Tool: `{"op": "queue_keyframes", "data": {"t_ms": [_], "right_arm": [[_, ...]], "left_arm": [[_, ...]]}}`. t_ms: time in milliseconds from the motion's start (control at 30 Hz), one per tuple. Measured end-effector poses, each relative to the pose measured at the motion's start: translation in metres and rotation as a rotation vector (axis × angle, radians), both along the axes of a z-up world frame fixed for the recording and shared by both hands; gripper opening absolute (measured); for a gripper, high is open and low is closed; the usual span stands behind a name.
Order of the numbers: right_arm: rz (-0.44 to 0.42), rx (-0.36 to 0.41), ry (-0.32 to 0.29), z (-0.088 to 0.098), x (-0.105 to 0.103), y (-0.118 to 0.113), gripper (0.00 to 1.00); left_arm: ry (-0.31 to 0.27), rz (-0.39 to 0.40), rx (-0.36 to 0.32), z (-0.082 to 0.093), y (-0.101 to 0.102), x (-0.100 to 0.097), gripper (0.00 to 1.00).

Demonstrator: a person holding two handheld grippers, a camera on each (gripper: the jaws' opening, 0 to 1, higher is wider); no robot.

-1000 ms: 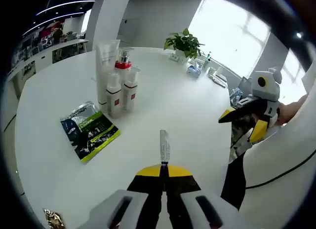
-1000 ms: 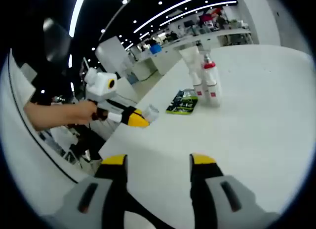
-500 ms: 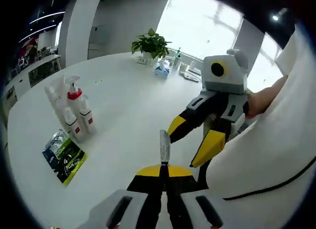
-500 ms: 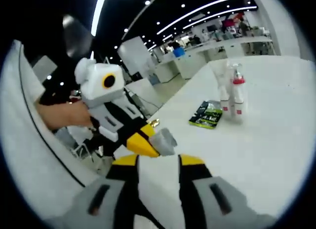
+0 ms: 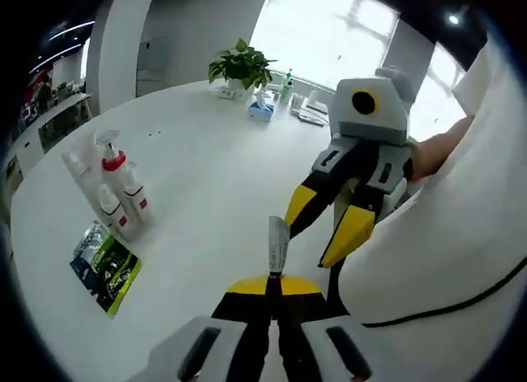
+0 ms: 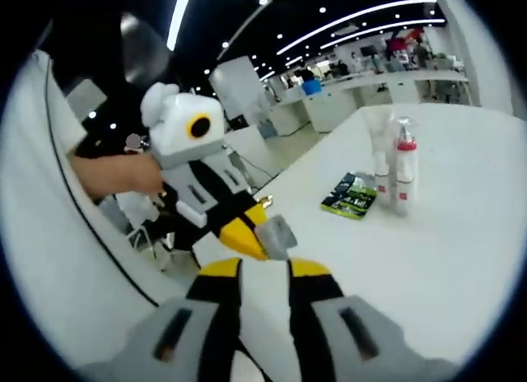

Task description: Arrange the skincare products in the storage area until every visible bottle or jar stands upright without overlapping.

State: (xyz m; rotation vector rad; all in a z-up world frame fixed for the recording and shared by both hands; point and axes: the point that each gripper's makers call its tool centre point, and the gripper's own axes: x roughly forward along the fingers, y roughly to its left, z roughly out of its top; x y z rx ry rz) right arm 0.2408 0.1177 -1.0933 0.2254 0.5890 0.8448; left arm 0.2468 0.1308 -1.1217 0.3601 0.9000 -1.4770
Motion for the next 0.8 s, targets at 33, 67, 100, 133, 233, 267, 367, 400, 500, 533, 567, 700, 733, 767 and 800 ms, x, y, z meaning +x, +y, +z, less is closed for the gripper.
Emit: {"op": "queue_keyframes", "data": {"t_ms": [33,67,100,133,233,267,367,400,500,533,567,700,733,767,800], "right_arm": [[0.020,-0.019,-0.012,0.000,-0.001,0.000,0.18],[0.044,-0.035,-0.027,0.001,-0.002,0.000,0.16],[0.052,-0.045,-0.033,0.001,-0.003,0.000,0.15],[0.069,-0.053,-0.042,0.002,-0.004,0.000,0.15],[0.124,-0.091,-0.074,0.004,-0.007,0.001,0.15],[0.137,-0.097,-0.080,0.004,-0.008,0.002,0.15],[0.168,-0.110,-0.092,0.005,-0.010,0.000,0.14],[0.170,-0.108,-0.092,0.006,-0.010,0.000,0.14],[0.196,-0.092,-0.091,0.007,-0.012,-0.001,0.12],[0.203,-0.098,-0.092,0.006,-0.013,-0.001,0.12],[0.213,-0.096,-0.107,0.008,-0.013,-0.001,0.12],[0.238,-0.059,-0.118,0.017,-0.013,0.003,0.12],[0.255,-0.080,-0.122,0.015,-0.014,0.005,0.12],[0.271,-0.100,-0.127,0.013,-0.015,0.007,0.12],[0.278,-0.113,-0.130,0.012,-0.015,0.007,0.12]], "left_arm": [[0.006,-0.014,0.005,0.000,0.000,-0.002,0.00],[0.005,-0.028,0.009,0.000,0.001,-0.003,0.00],[0.008,-0.035,0.009,0.000,0.001,-0.004,0.00],[0.009,-0.041,0.011,0.001,0.001,-0.005,0.00],[0.018,-0.058,0.013,0.002,0.002,-0.007,0.00],[0.022,-0.066,0.013,0.003,0.002,-0.008,0.00],[0.028,-0.095,0.010,0.004,0.002,-0.011,0.00],[0.027,-0.104,0.011,0.005,0.002,-0.012,0.00],[0.011,-0.136,0.019,0.005,0.003,-0.012,0.00],[-0.007,-0.159,0.036,0.004,0.005,-0.012,0.00],[-0.026,-0.191,0.074,0.000,0.010,-0.013,0.00],[-0.028,-0.217,0.077,-0.001,0.008,-0.019,0.00],[-0.022,-0.211,0.064,0.002,0.005,-0.019,0.00],[-0.015,-0.206,0.051,0.004,0.003,-0.019,0.00],[-0.017,-0.207,0.052,0.004,0.003,-0.019,0.00]]}}
